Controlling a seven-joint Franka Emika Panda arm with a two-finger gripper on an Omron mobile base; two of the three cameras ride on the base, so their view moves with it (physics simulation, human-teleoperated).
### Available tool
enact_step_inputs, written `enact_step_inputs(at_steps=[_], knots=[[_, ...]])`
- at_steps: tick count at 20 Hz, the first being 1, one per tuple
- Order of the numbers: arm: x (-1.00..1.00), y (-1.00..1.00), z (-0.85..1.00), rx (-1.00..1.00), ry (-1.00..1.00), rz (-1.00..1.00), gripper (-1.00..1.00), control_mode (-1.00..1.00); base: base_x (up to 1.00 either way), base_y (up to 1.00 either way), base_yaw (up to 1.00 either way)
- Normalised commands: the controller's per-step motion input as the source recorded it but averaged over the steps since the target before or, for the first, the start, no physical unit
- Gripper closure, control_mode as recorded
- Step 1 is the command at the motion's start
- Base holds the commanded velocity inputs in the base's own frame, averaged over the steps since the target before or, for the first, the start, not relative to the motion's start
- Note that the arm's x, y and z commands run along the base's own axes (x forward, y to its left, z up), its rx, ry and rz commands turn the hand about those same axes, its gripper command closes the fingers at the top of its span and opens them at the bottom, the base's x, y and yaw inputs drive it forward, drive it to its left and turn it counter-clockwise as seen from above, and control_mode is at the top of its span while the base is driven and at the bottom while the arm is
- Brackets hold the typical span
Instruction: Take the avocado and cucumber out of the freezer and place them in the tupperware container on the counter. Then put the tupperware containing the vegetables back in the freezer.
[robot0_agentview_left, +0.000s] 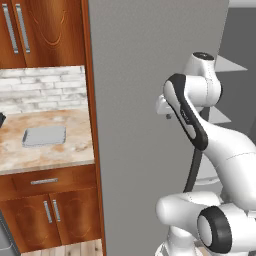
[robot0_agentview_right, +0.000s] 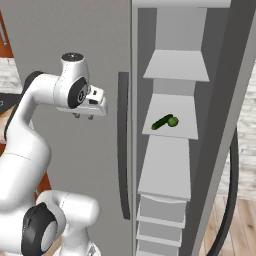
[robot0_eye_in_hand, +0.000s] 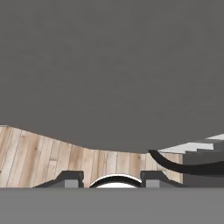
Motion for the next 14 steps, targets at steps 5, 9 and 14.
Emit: enact_step_inputs(at_steps=[5,9,14], knots=[[-0.26,0.1,0.0,-0.01,-0.06,0.0,-1.0,-1.0,0.0,0.0,0.0],[-0.75,0.06,0.21,-0.01,-0.21,-0.01,-1.0,-1.0,0.0,0.0,0.0],[-0.8,0.0,0.19,0.0,-0.03,-0.08,-1.0,-1.0,0.0,0.0,0.0]])
